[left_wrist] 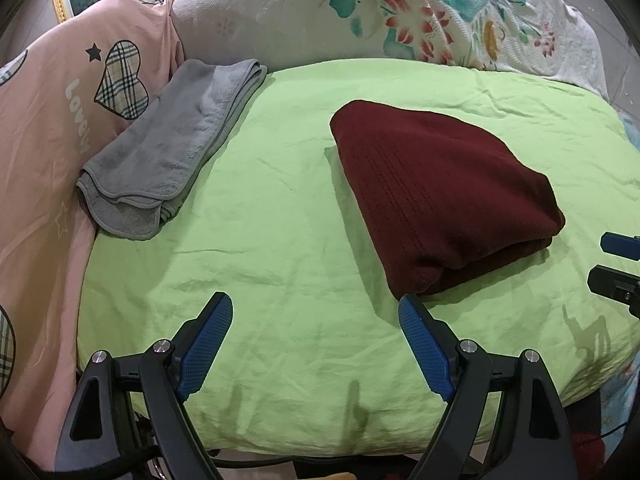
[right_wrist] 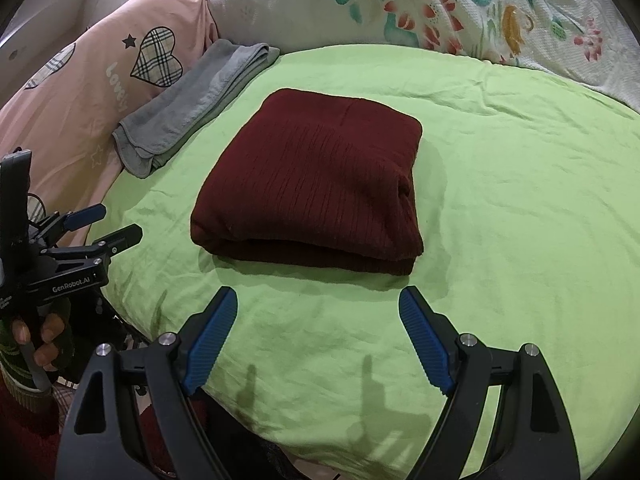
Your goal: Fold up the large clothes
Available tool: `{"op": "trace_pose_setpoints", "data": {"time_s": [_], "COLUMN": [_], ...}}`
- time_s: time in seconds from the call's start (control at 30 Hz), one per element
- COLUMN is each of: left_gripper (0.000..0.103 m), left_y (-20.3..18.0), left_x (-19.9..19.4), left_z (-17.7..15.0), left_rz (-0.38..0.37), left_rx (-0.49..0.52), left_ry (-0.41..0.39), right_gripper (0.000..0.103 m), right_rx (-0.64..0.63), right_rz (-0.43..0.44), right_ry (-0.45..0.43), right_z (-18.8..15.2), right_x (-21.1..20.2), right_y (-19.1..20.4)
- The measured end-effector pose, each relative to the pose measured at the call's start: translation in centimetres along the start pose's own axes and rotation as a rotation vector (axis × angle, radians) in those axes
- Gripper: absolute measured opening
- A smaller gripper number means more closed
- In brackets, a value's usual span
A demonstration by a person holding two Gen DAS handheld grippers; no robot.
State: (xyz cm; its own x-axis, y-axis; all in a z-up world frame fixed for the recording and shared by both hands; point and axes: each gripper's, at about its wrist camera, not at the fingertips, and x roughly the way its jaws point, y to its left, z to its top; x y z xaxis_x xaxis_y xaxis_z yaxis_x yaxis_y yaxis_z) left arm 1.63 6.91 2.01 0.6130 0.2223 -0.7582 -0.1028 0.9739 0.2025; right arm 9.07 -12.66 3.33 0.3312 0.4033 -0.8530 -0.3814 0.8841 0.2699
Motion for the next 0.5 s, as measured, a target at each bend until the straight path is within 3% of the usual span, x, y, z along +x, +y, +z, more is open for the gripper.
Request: {"op": "trace_pose_setpoints", "data": {"time_s": [0.5], "left_gripper": [0.086], "left_y": [-0.3], "left_x": [0.1], "left_z": [0.2], "left_rz": [0.001], "left_rx": [0.004], "left_ry": [0.005], "right_gripper": [0.083], "right_rx": [-0.01], "right_rz": [0.009], "right_ry": [0.011], "right_z": [1.1], "right_x": [1.1], "right_y": [0.5]}}
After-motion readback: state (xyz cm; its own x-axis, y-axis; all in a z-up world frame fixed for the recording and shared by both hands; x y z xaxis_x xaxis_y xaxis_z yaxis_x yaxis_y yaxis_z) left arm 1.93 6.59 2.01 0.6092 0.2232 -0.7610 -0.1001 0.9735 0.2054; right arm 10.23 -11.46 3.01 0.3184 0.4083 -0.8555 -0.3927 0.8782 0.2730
